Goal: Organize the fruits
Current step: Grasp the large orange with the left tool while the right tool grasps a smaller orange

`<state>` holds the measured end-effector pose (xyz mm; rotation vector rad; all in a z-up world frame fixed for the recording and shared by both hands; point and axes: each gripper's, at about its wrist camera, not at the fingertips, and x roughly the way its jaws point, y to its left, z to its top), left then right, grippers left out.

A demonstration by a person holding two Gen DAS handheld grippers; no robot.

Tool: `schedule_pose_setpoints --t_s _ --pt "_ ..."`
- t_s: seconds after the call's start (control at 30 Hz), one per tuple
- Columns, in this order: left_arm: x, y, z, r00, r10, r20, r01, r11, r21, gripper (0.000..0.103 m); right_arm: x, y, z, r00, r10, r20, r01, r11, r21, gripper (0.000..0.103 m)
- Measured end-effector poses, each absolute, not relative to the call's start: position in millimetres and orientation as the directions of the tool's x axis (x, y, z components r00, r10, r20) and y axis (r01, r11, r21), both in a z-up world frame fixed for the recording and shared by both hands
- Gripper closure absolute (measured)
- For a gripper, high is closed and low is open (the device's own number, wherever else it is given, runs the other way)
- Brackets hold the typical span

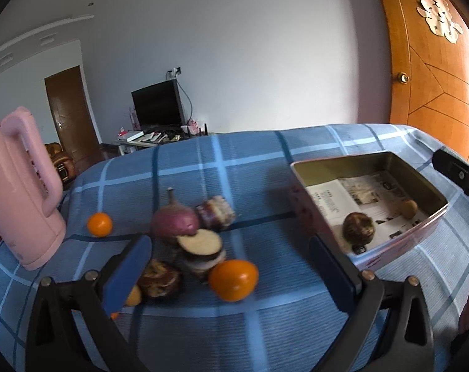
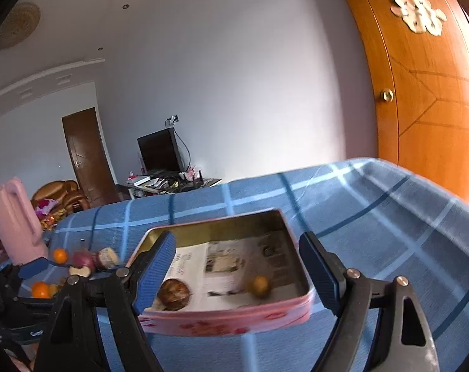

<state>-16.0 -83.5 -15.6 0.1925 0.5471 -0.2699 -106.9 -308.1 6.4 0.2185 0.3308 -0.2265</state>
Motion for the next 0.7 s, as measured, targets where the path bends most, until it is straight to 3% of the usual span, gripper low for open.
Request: schedule_pose_setpoints --t_s 0.23,0.7 --pt "-12 -53 -18 0.811 -0.175 -0.558 0.304 0.941 0.148 0.000 -102 -271 5 0.925 -0.146 -0.351 0.210 0.966 0.153 0.020" --pt "14 41 -27 0.755 -0.133 -0.642 0.264 0.958 0.112 0.000 -84 -182 -1 0.914 -0.025 -0.404 0.051 0.997 0.053 0.020"
